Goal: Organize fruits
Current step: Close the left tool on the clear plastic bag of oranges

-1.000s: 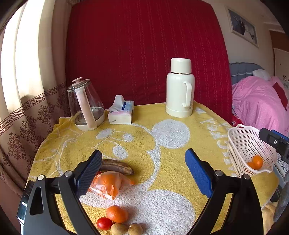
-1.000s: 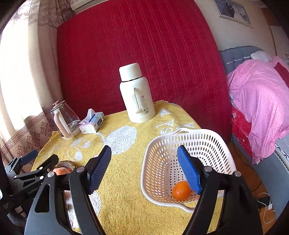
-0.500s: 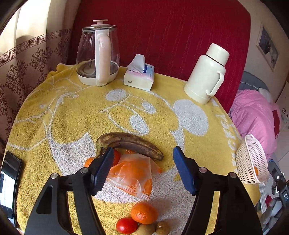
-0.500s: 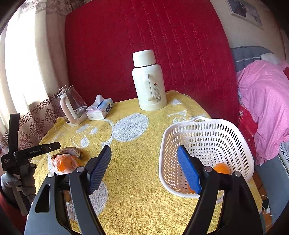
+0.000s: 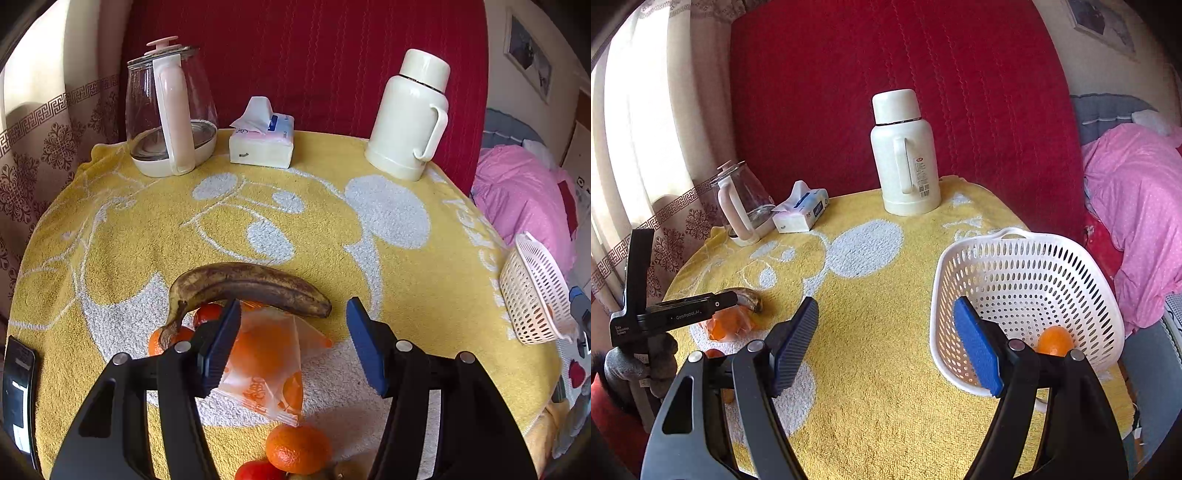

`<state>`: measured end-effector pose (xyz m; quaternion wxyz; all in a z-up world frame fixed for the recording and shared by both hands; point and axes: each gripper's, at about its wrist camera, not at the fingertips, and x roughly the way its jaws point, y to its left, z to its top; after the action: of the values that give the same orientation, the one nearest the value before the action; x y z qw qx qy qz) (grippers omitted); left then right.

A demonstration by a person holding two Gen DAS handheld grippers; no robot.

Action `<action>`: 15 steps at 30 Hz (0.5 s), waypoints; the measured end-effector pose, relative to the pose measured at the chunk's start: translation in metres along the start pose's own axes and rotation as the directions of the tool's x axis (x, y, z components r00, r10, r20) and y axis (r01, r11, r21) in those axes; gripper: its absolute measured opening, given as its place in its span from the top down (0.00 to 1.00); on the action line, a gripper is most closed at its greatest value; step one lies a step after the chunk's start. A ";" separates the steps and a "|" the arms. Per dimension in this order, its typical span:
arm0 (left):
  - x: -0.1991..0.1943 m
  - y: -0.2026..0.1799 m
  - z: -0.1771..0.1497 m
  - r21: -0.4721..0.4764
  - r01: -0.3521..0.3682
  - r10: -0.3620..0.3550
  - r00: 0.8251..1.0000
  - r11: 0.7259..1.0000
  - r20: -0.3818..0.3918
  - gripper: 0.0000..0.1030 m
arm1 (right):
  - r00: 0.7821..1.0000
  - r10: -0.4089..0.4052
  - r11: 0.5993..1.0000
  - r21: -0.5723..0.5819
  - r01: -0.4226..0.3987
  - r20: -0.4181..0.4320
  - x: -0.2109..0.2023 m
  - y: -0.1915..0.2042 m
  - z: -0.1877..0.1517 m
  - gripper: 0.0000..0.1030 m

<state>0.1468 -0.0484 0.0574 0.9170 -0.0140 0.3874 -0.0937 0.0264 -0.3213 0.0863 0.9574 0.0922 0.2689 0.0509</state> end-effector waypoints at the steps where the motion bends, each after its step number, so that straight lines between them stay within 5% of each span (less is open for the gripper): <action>1: 0.000 -0.001 -0.001 0.012 -0.005 0.005 1.000 1.000 0.002 0.42 | 1.000 0.000 1.000 0.000 0.000 -0.001 0.001 0.000 0.000 0.25; 9: 0.019 0.005 -0.002 0.063 -0.085 0.087 0.996 0.994 -0.036 0.42 | 1.000 0.005 1.000 -0.010 -0.005 -0.010 0.004 0.003 -0.002 0.25; 15: 0.020 0.009 -0.006 0.051 -0.063 0.065 0.997 0.997 -0.046 0.42 | 1.000 0.006 1.000 -0.017 -0.006 -0.014 0.006 0.004 -0.004 0.25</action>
<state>0.1572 -0.0431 0.0381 0.9100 0.0232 0.4072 -0.0740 0.0298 -0.3160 0.0808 0.9561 0.0847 0.2749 0.0567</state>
